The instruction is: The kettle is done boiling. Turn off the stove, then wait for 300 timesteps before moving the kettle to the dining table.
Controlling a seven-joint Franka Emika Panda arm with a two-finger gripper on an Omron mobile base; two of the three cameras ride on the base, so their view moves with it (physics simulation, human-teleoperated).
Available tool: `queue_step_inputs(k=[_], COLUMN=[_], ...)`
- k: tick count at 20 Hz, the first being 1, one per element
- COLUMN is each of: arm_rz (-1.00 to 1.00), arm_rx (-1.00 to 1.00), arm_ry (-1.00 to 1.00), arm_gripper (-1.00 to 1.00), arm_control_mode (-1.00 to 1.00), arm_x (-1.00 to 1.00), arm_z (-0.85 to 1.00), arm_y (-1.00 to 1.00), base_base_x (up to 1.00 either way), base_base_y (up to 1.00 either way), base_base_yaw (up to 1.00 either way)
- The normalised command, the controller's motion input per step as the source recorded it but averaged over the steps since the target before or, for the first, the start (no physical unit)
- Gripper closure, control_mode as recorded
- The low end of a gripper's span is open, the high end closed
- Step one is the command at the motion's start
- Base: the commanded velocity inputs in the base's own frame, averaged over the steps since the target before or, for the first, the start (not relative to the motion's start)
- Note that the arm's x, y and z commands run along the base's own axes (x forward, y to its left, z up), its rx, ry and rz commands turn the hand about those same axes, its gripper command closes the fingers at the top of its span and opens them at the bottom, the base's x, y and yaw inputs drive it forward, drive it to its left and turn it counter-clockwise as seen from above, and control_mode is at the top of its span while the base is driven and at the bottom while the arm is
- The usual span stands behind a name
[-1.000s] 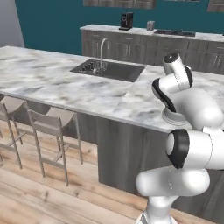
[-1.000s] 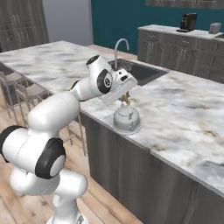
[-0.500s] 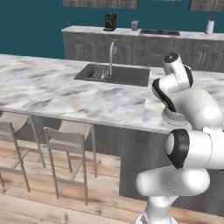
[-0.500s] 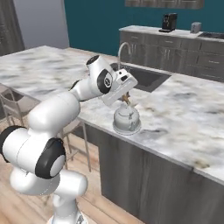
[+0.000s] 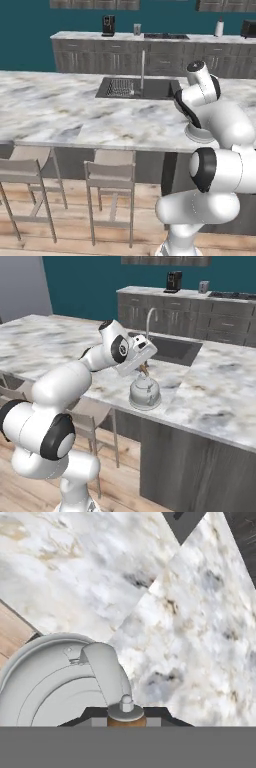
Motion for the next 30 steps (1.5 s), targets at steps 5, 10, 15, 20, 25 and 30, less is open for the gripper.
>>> queue_step_inputs(k=[5,10,15,20,25,30], arm_rz=[0.0,0.0,0.0,0.0,-0.03,-0.01], arm_rx=[0.0,0.0,0.0,0.0,-0.03,-0.01], arm_ry=[0.0,0.0,0.0,0.0,0.0,0.0], arm_gripper=[1.0,1.0,1.0,1.0,1.0,1.0], arm_control_mode=[1.0,1.0,1.0,1.0,-1.0,-1.0], arm_x=[0.0,0.0,0.0,0.0,0.34,0.56], arm_z=[0.0,0.0,0.0,0.0,0.0,-0.07], arm_y=[0.0,0.0,0.0,0.0,0.16,0.31], base_base_x=[0.44,0.45,0.51,0.28,0.07,0.0], base_base_y=[0.96,0.92,0.81,0.26,0.03,0.0], base_base_yaw=[-0.32,-0.31,-0.3,-0.11,-0.01,0.0])
